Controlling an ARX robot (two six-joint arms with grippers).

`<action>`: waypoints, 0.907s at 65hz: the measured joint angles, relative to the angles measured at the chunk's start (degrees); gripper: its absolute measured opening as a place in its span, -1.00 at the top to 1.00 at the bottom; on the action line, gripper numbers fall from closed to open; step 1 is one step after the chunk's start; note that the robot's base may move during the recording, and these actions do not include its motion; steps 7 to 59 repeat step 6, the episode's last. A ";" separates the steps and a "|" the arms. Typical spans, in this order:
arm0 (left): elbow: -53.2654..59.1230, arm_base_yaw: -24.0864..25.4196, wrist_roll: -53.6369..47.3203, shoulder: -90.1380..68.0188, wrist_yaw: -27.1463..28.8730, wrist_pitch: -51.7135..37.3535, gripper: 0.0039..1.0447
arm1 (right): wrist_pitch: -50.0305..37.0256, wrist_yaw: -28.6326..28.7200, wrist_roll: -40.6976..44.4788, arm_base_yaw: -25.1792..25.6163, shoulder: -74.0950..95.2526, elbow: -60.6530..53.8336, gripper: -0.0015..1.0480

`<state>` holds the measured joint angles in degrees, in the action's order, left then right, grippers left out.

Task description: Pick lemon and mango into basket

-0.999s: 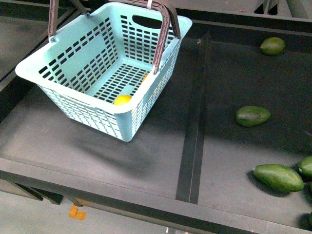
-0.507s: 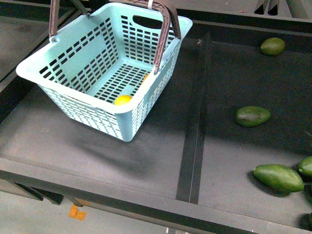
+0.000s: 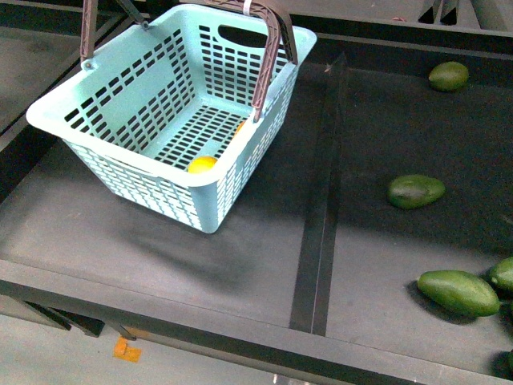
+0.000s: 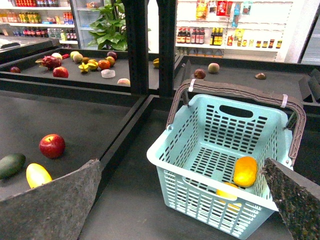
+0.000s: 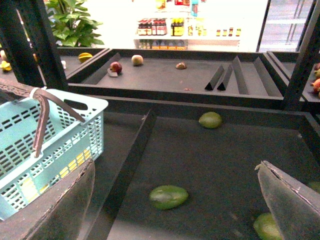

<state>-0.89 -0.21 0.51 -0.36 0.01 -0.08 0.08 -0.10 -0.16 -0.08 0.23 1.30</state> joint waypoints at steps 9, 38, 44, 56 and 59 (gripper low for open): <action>0.00 0.00 0.00 0.00 0.00 0.00 -0.87 | 0.00 -0.02 -0.02 0.00 0.00 0.00 -0.83; 0.00 0.00 0.00 0.00 0.00 0.00 -0.87 | 0.00 -0.02 -0.02 0.00 0.00 0.00 -0.83; 0.00 0.00 0.00 0.00 0.00 0.00 -0.87 | 0.00 -0.02 -0.02 0.00 0.00 0.00 -0.83; 0.00 0.00 0.00 0.00 0.00 0.00 -0.87 | 0.00 -0.02 -0.02 0.00 0.00 0.00 -0.83; 0.00 0.00 0.00 0.00 0.00 0.00 -0.87 | 0.00 -0.02 -0.02 0.00 0.00 0.00 -0.83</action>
